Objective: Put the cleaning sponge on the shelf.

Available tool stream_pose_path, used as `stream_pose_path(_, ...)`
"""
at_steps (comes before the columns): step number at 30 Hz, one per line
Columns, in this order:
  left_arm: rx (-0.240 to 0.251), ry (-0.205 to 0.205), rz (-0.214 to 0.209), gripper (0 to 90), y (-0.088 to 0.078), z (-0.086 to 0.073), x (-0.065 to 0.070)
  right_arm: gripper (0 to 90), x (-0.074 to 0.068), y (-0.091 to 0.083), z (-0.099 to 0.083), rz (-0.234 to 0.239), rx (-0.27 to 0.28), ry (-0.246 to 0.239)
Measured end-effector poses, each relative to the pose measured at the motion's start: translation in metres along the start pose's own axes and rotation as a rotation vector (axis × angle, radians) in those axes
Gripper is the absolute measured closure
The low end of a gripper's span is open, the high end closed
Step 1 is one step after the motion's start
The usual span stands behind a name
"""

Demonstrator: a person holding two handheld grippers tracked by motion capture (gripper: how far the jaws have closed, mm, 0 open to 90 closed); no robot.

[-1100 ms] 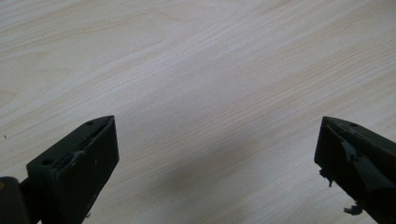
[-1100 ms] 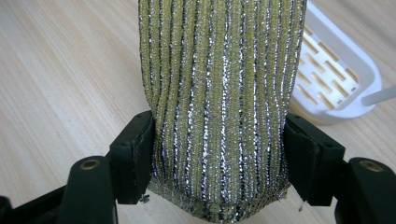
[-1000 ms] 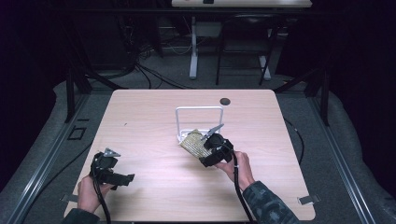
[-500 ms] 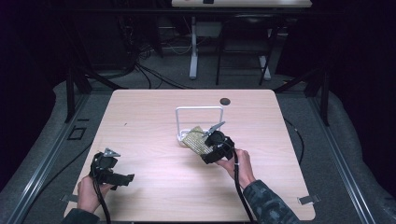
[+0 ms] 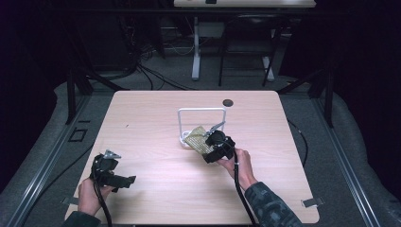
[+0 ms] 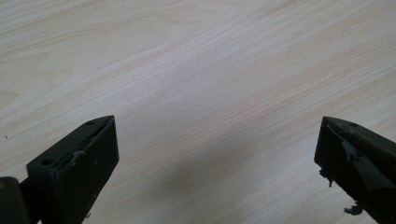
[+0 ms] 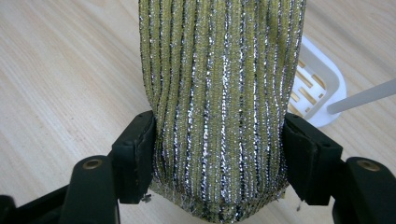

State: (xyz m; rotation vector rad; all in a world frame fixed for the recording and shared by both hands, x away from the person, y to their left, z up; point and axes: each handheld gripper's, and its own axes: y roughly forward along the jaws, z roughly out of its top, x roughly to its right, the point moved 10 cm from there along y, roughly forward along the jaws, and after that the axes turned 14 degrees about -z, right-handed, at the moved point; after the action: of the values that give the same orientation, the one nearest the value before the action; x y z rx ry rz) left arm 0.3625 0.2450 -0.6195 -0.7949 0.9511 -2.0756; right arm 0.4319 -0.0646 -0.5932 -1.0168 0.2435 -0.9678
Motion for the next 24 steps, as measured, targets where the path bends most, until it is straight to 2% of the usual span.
stream_pose_path(9, -0.004, 0.005, -0.001, 0.1, -0.001, -0.001, 0.002, 33.2, 0.01, 0.002, 0.004, -0.031, -0.005, 0.014)
stream_pose_path(15, -0.001, 0.011, -0.011, 0.0, -0.001, 0.001, 0.003, 33.2, 0.014, 0.004, 0.01, -0.066, 0.008, -0.012)
stream_pose_path(24, -0.006, 0.015, -0.005, 0.0, 0.0, 0.0, 0.004, 33.2, 0.017, 0.002, 0.018, -0.081, 0.028, -0.022)
